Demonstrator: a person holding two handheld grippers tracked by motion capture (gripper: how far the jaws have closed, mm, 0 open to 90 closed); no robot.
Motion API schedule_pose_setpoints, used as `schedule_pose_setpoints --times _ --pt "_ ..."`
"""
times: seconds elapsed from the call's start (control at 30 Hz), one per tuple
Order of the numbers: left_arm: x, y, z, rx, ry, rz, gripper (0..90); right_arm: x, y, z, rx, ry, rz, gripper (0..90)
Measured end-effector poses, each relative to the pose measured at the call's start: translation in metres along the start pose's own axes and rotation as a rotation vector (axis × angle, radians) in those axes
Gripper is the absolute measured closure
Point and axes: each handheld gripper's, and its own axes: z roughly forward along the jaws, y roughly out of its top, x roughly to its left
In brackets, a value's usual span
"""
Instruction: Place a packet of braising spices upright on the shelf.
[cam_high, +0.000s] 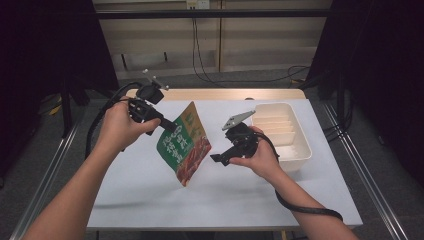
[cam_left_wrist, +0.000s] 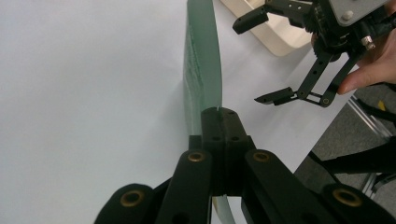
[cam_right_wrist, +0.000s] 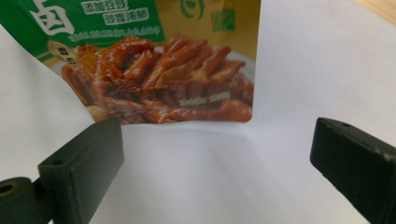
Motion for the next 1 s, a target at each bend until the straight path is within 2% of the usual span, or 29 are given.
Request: schedule_pose_setpoints --times 0.17,0.23,0.37,0.53,0.63,0.73,0.8,0.83,1.0 --pt "-0.005 0.006 0.005 0.004 -0.021 0.038 90.0 -0.004 0.008 -0.001 0.023 -0.009 -0.027 2.5" --pt "-0.007 0.007 0.006 -0.003 -0.016 0.034 90.0 -0.006 0.011 -0.003 0.026 -0.003 -0.039 2.5" --pt "-0.009 0.009 0.008 0.004 -0.021 0.074 90.0 -0.013 0.017 -0.006 0.038 0.01 -0.046 2.9" --pt "-0.013 0.013 0.01 0.002 -0.029 0.09 90.0 -0.019 0.024 -0.01 0.057 0.005 -0.049 3.1" --pt "-0.017 0.016 0.013 0.003 -0.037 0.117 90.0 -0.023 0.03 -0.014 0.069 -0.006 -0.084 3.6" --pt "-0.018 0.017 0.013 0.013 -0.041 0.13 90.0 -0.025 0.033 -0.018 0.074 -0.004 -0.09 3.7" --pt "-0.019 0.018 0.015 -0.004 -0.045 0.114 90.0 -0.027 0.036 -0.02 0.073 0.001 -0.099 3.7" --pt "-0.018 0.018 0.015 0.001 -0.047 0.131 90.0 -0.027 0.037 -0.021 0.074 -0.002 -0.101 3.7" --pt "-0.02 0.019 0.018 -0.009 -0.061 0.152 90.0 -0.034 0.043 -0.025 0.089 0.013 -0.113 4.4"
